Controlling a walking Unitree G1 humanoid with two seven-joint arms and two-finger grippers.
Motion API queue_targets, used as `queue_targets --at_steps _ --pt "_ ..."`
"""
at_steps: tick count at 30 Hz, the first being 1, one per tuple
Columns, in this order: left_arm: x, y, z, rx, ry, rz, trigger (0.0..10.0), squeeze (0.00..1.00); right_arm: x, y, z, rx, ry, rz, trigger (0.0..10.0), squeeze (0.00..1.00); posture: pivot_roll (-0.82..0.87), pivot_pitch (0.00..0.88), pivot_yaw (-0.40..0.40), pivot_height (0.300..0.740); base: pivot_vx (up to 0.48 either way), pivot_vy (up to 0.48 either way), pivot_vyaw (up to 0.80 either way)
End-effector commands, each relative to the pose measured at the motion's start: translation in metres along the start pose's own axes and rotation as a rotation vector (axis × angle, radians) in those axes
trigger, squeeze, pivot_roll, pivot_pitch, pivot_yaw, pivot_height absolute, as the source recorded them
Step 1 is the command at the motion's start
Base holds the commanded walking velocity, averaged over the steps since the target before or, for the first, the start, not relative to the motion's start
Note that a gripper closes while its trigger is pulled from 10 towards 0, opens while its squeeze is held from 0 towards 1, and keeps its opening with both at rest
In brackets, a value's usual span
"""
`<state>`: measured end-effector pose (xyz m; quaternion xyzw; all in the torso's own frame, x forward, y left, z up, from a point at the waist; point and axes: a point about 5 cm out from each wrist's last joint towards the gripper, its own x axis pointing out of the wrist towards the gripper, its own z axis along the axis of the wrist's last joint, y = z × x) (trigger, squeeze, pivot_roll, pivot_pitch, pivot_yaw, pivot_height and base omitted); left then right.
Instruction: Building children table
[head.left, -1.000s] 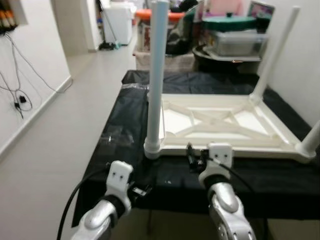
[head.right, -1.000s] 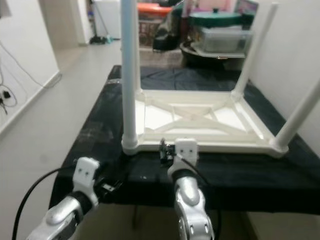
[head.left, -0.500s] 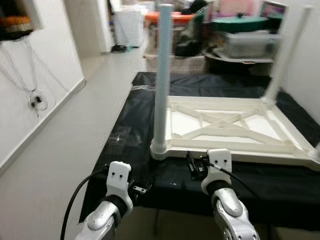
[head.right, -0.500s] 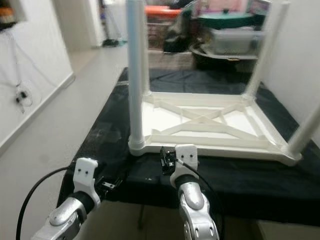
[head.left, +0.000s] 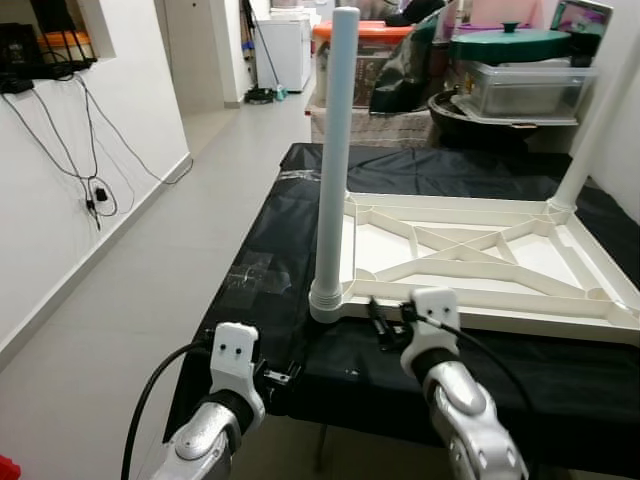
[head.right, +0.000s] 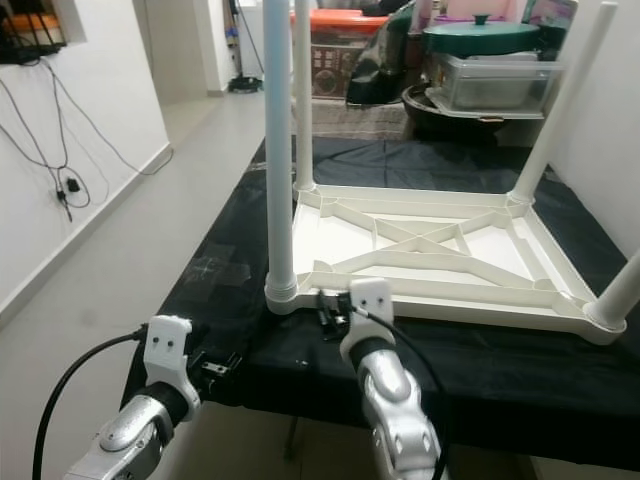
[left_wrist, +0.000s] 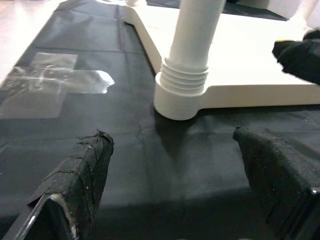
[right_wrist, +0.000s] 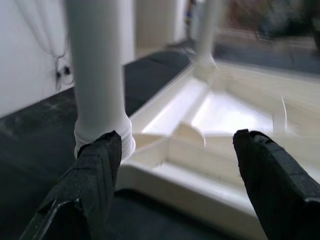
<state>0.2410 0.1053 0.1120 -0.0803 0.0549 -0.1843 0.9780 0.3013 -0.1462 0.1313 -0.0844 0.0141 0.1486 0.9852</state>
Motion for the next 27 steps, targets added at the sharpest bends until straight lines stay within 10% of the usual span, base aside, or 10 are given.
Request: queue_targets --at_steps 1,9,11,17,27 --pt "-0.002 0.0 -0.001 -0.005 0.008 0.009 10.0 0.0 0.003 0.0 -0.003 -0.043 0.011 0.038 10.0 0.0 0.15 0.0 -0.023 0.74 0.0 0.0 0.0" --pt "-0.006 -0.004 0.0 -0.019 0.009 0.004 10.0 0.0 0.029 -0.047 0.002 -0.115 0.15 -0.016 10.0 0.0 0.16 0.0 -0.031 0.74 0.0 0.0 0.0" --pt "-0.009 -0.009 0.001 -0.024 0.011 -0.006 10.0 0.0 0.046 -0.08 0.02 -0.234 0.286 0.077 10.0 0.0 0.16 0.0 -0.038 0.74 0.0 0.0 0.0" --pt "-0.011 -0.011 0.002 -0.026 0.01 -0.008 10.0 0.0 0.048 -0.088 0.025 -0.251 0.32 0.11 10.0 0.0 0.16 0.0 -0.042 0.74 0.0 0.0 0.0" --pt "-0.034 -0.03 0.003 -0.078 0.037 -0.013 10.0 0.0 0.048 -0.113 0.051 -0.461 0.627 0.569 10.0 0.0 0.16 0.076 -0.074 0.74 0.0 0.0 0.0"
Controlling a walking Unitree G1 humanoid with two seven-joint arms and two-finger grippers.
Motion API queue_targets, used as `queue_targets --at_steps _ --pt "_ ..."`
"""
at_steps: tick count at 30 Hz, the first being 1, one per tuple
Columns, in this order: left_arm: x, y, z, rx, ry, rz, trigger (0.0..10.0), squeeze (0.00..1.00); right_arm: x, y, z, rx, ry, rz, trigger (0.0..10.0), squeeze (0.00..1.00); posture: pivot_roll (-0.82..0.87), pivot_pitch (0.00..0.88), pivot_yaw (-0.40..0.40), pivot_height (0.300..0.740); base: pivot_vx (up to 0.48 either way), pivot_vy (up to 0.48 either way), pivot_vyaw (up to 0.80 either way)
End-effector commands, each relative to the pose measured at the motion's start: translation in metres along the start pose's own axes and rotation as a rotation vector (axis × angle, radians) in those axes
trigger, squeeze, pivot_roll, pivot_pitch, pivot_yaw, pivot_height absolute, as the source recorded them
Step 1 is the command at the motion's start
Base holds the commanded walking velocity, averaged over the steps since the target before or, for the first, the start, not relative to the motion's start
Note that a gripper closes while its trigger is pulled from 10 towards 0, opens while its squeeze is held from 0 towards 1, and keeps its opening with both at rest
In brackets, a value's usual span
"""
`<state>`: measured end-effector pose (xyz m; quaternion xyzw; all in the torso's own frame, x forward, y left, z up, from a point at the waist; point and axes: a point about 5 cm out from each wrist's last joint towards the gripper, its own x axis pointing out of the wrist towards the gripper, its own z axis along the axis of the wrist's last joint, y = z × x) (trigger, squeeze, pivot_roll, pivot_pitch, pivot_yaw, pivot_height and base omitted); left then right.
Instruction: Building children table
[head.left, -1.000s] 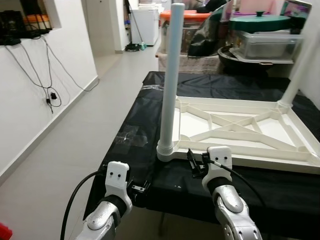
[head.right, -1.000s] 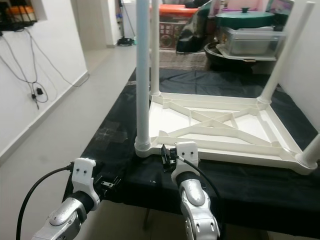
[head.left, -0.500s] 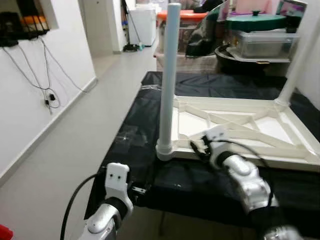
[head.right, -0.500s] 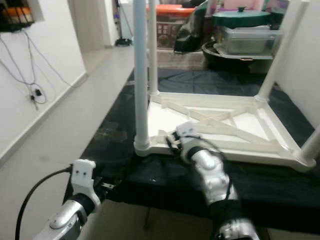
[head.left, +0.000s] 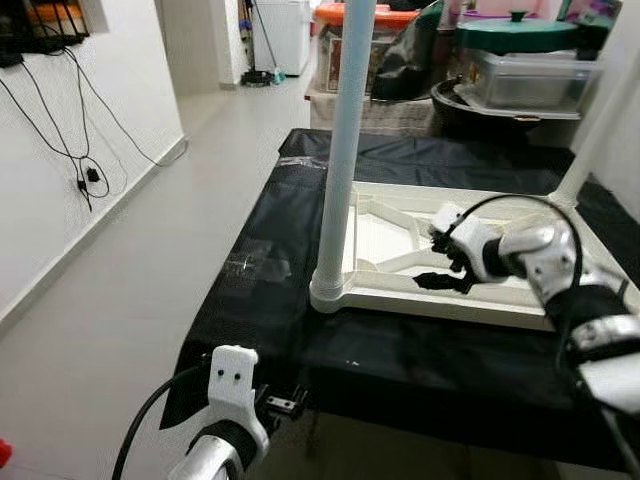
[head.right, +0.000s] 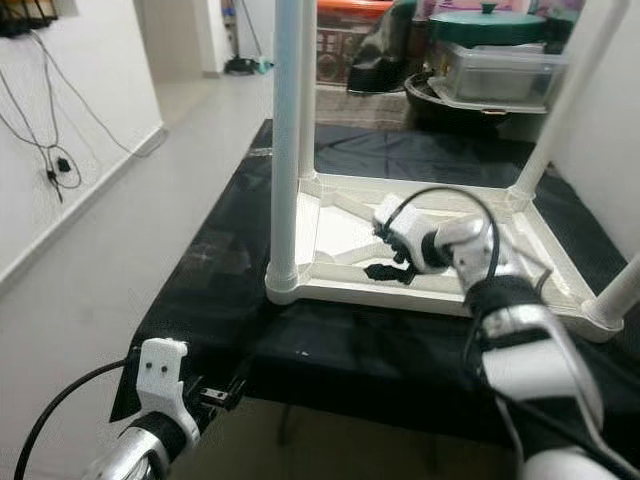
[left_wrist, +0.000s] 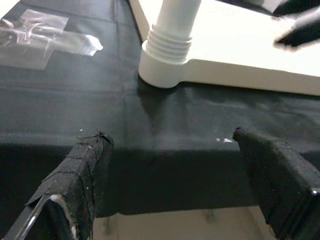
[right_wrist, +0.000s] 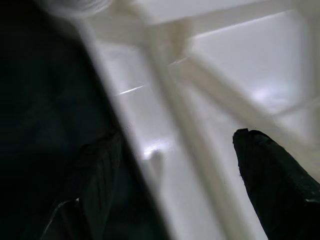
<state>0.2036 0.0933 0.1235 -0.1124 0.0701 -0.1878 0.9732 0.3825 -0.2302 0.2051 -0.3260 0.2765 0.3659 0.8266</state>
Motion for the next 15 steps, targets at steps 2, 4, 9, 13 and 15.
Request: queue_targets --at_steps 2,4,9,13,15 --pt "-0.005 -0.006 -0.002 -0.009 0.02 -0.008 10.0 0.0 0.008 0.007 -0.005 -0.026 0.065 0.067 10.0 0.0 0.16 0.083 -0.079 0.74 0.0 0.0 0.0" --pt "-0.006 -0.008 -0.001 -0.009 0.02 -0.011 10.0 0.0 0.011 0.01 -0.003 -0.041 0.077 0.098 10.0 0.0 0.17 0.09 -0.081 0.74 0.0 0.0 0.0" --pt "-0.011 -0.014 0.001 -0.017 0.024 -0.014 10.0 0.0 0.021 0.018 0.0 -0.072 0.113 0.175 10.0 0.0 0.16 0.102 -0.086 0.74 0.0 0.0 0.0" --pt "-0.012 -0.017 0.001 -0.023 0.024 -0.015 10.0 0.0 0.028 0.023 -0.001 -0.097 0.145 0.184 10.0 0.0 0.16 0.117 -0.091 0.74 0.0 0.0 0.0" --pt "-0.014 -0.018 0.003 -0.027 0.025 -0.014 10.0 0.0 0.034 0.028 0.0 -0.124 0.166 0.188 7.0 0.0 0.17 0.127 -0.093 0.74 0.0 0.0 0.0"
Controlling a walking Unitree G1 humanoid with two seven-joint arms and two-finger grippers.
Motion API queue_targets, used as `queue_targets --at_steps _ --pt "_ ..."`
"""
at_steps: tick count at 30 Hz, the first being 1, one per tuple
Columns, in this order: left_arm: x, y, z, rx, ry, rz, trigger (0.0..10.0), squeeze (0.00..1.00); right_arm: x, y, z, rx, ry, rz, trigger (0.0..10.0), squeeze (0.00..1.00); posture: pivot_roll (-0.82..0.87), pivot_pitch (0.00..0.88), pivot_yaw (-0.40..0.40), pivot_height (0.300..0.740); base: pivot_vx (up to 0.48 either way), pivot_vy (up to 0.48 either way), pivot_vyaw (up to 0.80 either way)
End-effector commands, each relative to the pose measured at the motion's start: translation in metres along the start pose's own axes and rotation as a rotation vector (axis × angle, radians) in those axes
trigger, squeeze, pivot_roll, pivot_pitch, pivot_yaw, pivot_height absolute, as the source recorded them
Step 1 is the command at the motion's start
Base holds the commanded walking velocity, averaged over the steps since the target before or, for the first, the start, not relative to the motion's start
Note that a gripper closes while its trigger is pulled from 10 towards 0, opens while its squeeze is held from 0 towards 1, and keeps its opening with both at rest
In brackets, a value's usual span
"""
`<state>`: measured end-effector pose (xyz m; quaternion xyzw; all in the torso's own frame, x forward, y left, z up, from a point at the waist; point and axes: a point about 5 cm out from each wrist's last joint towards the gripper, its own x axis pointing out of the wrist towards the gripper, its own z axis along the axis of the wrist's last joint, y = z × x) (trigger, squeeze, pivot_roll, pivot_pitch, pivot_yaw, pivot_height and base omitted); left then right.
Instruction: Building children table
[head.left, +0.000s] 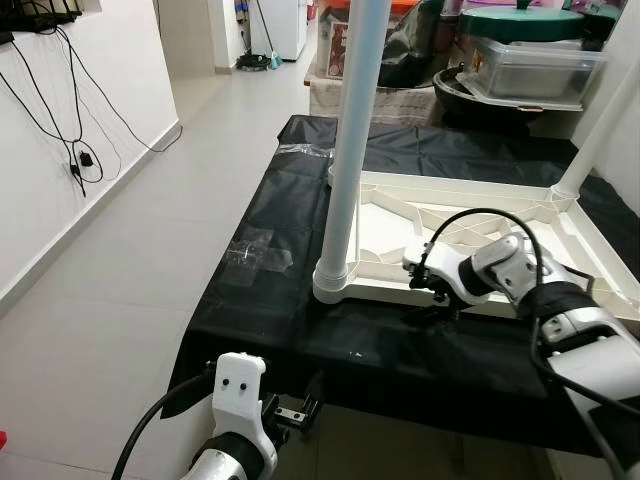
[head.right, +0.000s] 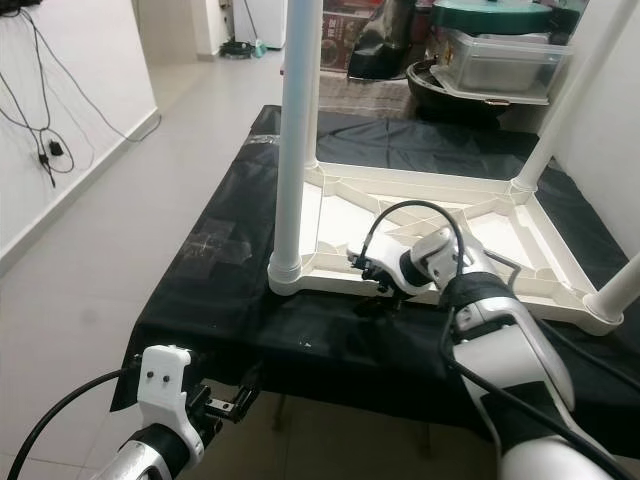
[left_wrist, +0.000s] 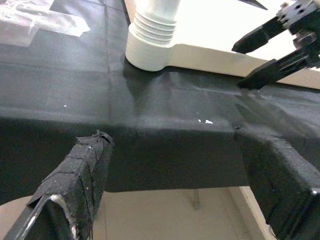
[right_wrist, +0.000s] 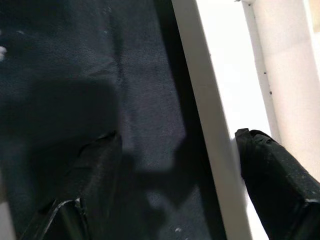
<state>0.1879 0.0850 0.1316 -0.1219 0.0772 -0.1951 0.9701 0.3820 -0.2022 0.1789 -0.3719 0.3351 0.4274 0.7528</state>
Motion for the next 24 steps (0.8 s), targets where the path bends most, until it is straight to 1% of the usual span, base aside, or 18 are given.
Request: queue_targets --at_steps 1,2,3,4,5,12,16,18,20,21,22,24 --pt "-0.002 -0.003 -0.001 -0.007 0.013 0.001 10.0 0.0 0.005 0.004 -0.003 -0.008 0.034 0.02 7.0 0.0 0.17 0.127 -0.093 0.74 0.0 0.0 0.0" --pt "-0.002 -0.003 -0.001 -0.007 0.013 0.001 10.0 0.0 0.005 0.004 -0.003 -0.008 0.034 0.02 7.0 0.0 0.17 0.127 -0.093 0.74 0.0 0.0 0.0" --pt "-0.002 -0.004 0.0 -0.007 0.014 0.002 10.0 0.0 0.007 0.004 -0.002 -0.013 0.038 0.021 2.4 0.0 0.17 0.127 -0.093 0.74 0.0 0.0 0.0" --pt "-0.003 -0.004 0.0 -0.008 0.014 0.003 10.0 0.0 0.01 0.005 0.001 -0.019 0.035 0.012 0.0 0.0 0.17 0.133 -0.096 0.74 0.0 0.0 0.0" --pt "-0.003 -0.005 0.001 -0.011 0.014 0.004 10.0 0.0 0.015 0.007 0.005 -0.028 0.03 -0.005 0.0 0.0 0.17 0.138 -0.096 0.74 0.0 0.0 0.0" --pt "-0.004 -0.006 0.002 -0.012 0.015 0.005 10.0 0.0 0.017 0.007 0.008 -0.035 0.026 -0.008 0.0 0.0 0.17 0.147 -0.094 0.74 0.0 0.0 0.0" --pt "-0.004 -0.005 0.003 -0.013 0.016 0.01 10.0 0.0 0.018 0.009 0.016 -0.061 0.0 0.037 0.0 0.0 0.17 0.153 -0.096 0.74 0.0 0.0 0.0" --pt "-0.004 -0.005 0.004 -0.013 0.016 0.013 10.0 0.0 0.017 0.011 0.021 -0.087 -0.02 0.083 0.0 0.0 0.17 0.155 -0.095 0.74 0.0 0.0 0.0" --pt "-0.004 -0.005 0.004 -0.013 0.016 0.013 10.0 0.0 0.017 0.011 0.021 -0.087 -0.02 0.083 0.0 0.0 0.17 0.155 -0.095 0.74 0.0 0.0 0.0" --pt "-0.004 -0.005 0.004 -0.013 0.017 0.014 10.0 0.0 0.016 0.011 0.023 -0.097 -0.024 0.099 0.0 0.0 0.17 0.155 -0.095 0.74 0.0 0.0 0.0" --pt "-0.004 -0.004 0.004 -0.012 0.018 0.015 10.0 0.0 0.015 0.014 0.024 -0.112 -0.037 0.154 0.0 0.0 0.16 0.155 -0.088 0.74 0.0 0.0 0.0" --pt "-0.004 -0.004 0.004 -0.012 0.018 0.015 10.0 0.0 0.015 0.014 0.024 -0.112 -0.037 0.154 0.0 0.0 0.16 0.155 -0.088 0.74 0.0 0.0 0.0"
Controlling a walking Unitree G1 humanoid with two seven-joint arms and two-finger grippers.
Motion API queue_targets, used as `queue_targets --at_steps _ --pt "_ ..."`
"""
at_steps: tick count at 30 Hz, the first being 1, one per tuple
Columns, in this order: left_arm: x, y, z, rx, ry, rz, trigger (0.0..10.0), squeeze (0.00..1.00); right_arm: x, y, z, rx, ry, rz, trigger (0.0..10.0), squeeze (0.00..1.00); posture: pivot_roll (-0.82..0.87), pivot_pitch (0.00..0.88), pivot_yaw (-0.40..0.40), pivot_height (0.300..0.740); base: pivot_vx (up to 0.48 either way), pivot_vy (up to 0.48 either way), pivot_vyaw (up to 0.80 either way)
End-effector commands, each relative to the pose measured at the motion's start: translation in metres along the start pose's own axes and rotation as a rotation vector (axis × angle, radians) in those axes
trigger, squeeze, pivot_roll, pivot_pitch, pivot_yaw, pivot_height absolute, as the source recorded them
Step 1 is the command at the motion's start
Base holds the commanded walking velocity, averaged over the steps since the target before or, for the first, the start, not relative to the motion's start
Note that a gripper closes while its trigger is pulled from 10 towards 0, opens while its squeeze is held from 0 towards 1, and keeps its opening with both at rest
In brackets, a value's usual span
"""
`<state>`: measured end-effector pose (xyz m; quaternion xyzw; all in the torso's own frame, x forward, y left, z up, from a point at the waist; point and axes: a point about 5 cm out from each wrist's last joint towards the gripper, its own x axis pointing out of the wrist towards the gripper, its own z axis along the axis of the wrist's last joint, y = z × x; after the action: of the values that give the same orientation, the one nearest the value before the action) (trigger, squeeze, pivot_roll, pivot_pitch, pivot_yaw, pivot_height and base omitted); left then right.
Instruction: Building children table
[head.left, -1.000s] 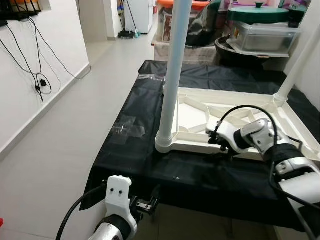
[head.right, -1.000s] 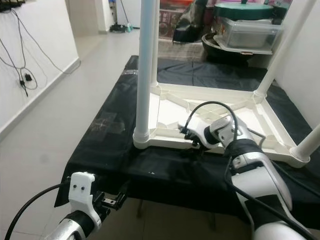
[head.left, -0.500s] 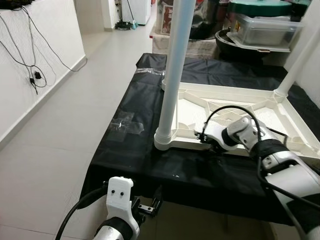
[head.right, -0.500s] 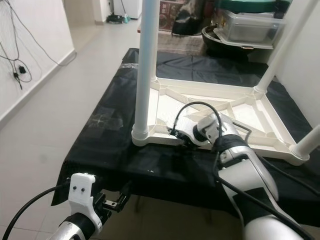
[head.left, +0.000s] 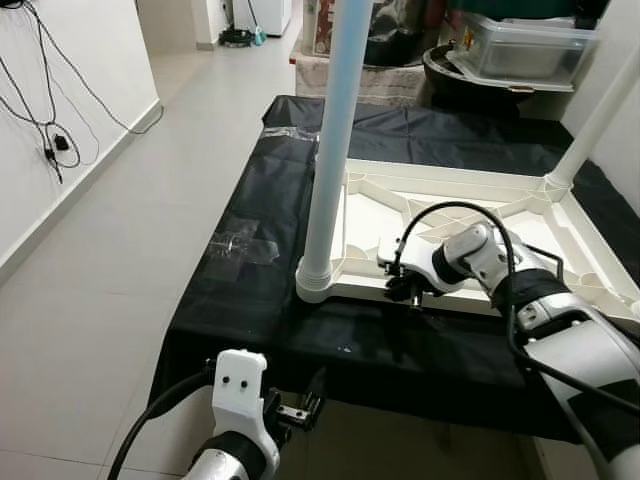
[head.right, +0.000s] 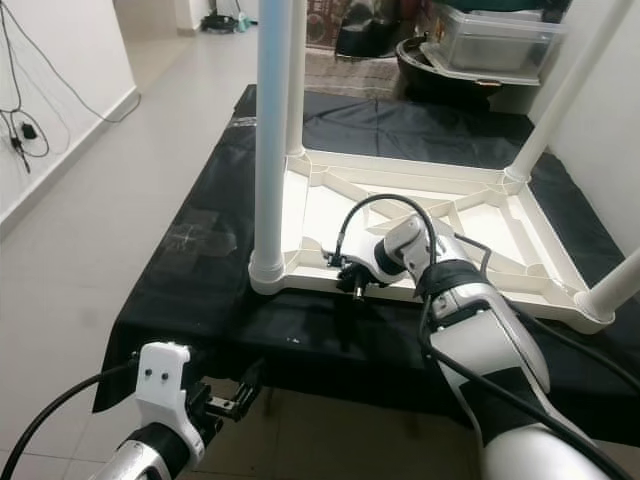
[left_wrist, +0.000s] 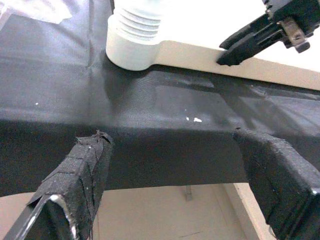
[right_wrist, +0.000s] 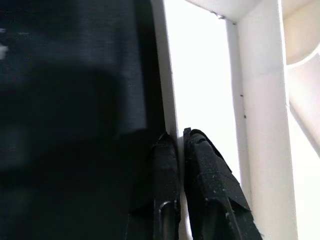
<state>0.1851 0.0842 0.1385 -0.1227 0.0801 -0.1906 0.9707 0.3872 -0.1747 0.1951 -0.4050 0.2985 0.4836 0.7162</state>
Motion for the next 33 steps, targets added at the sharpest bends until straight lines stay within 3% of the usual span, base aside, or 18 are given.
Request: queue_targets --at_steps 1,12,20,21,22,24,25,32,33 --pt "0.0 0.0 -0.001 -0.009 0.014 0.006 10.0 0.0 0.014 0.016 -0.007 0.023 -0.012 0.138 0.0 0.0 0.16 0.154 -0.089 0.74 0.0 0.0 0.0" --pt "0.003 0.004 -0.001 -0.001 0.018 0.012 10.0 0.0 0.002 0.026 -0.023 -0.05 0.016 0.351 0.0 0.0 0.16 0.144 -0.079 0.74 0.0 0.0 0.0" --pt "0.004 0.005 -0.001 0.0 0.021 0.013 10.0 0.0 0.0 0.028 -0.026 -0.071 0.03 0.373 0.0 0.0 0.16 0.141 -0.079 0.74 0.0 0.0 0.0" --pt "0.005 0.006 -0.001 0.0 0.021 0.014 10.0 0.0 0.001 0.028 -0.026 -0.082 0.034 0.365 3.1 0.0 0.16 0.137 -0.078 0.74 0.0 0.0 0.0" --pt "0.005 0.006 -0.001 0.0 0.021 0.015 10.0 0.0 0.003 0.027 -0.025 -0.087 0.032 0.342 10.0 0.0 0.16 0.133 -0.076 0.74 0.0 0.0 0.0" --pt "0.006 0.007 -0.001 0.0 0.021 0.015 10.0 0.0 0.004 0.027 -0.024 -0.089 0.029 0.324 10.0 0.0 0.16 0.133 -0.076 0.74 0.0 0.0 0.0" --pt "0.006 0.008 -0.002 0.001 0.022 0.017 10.0 0.0 0.004 0.026 -0.023 -0.106 0.023 0.304 10.0 1.0 0.16 0.126 -0.076 0.74 0.0 0.0 0.0" --pt "0.008 0.01 -0.003 0.003 0.023 0.018 10.0 0.0 0.0 0.023 -0.023 -0.098 0.014 0.29 10.0 1.0 0.16 0.115 -0.074 0.74 0.0 0.0 0.0" --pt "0.009 0.011 -0.003 0.004 0.024 0.019 10.0 0.0 -0.004 0.02 -0.024 -0.088 0.006 0.273 10.0 0.0 0.16 0.11 -0.074 0.74 0.0 0.0 0.0"
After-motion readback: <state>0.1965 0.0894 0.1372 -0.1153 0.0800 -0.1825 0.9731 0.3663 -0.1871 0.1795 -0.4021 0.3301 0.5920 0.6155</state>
